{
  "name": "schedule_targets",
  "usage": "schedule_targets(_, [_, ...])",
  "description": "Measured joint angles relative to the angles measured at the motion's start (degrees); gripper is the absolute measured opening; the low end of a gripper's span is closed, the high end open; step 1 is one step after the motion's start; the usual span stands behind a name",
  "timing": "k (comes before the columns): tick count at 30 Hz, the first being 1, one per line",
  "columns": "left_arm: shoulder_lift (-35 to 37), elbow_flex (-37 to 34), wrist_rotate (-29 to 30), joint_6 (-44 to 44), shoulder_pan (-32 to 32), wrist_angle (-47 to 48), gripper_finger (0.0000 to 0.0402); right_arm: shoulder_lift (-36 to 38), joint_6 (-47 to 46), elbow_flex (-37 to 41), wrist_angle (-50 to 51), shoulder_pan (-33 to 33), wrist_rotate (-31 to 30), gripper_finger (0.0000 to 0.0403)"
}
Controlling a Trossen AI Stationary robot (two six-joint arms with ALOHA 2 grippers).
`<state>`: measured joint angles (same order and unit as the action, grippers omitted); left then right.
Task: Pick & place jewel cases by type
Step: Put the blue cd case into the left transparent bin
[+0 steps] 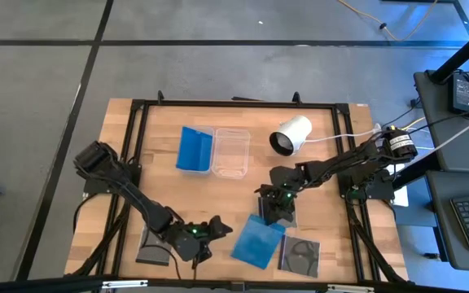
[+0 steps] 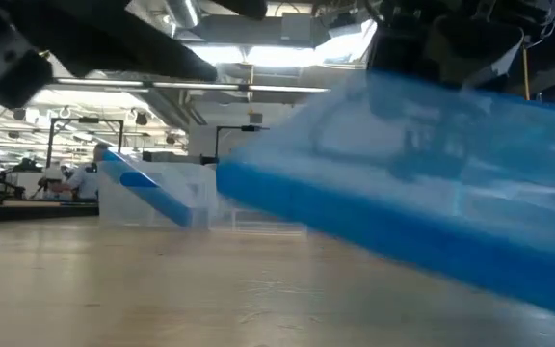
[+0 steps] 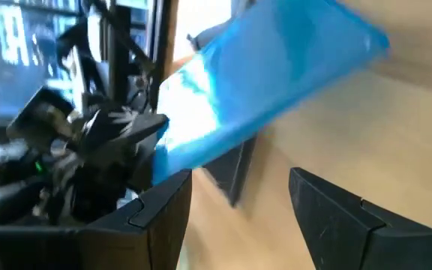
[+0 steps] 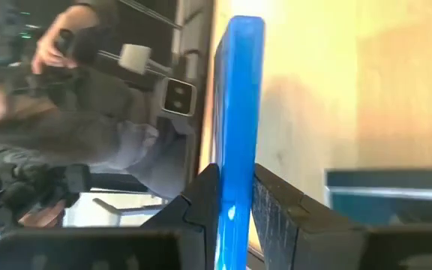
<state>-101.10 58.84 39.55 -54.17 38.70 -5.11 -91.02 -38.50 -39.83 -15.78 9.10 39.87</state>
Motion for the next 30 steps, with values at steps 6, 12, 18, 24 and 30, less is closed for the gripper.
schedule_targets(6, [-1.01,-0.01,2.26,-8.29,-1.20,-3.76,0.0221,0.00,0.15,0.00,-1.19,0.00,0.55,0.0053])
schedule_targets(12, [-1.03,-0.19,-0.25,-8.00,-3.15,-4.08,0.0221,0.00,-0.04,0.00,-0.75,0.01,-0.67,0.0064])
schedule_targets(18, [-1.03,-0.19,-6.35,-19.29,-4.40,-4.11,0.0221,0.00,-0.04,0.00,-0.73,0.00,-0.72,0.0057])
schedule_targets(24, [-1.05,-0.19,-9.63,-29.32,-6.18,-6.09,0.0221,0.00,-0.17,0.00,-0.71,0.02,-0.74,0.0061])
schedule_targets(30, [-1.12,-0.21,-13.50,-33.05,-8.39,-5.53,0.0221,0.00,-0.11,0.00,-0.71,0.01,-0.72,0.0063])
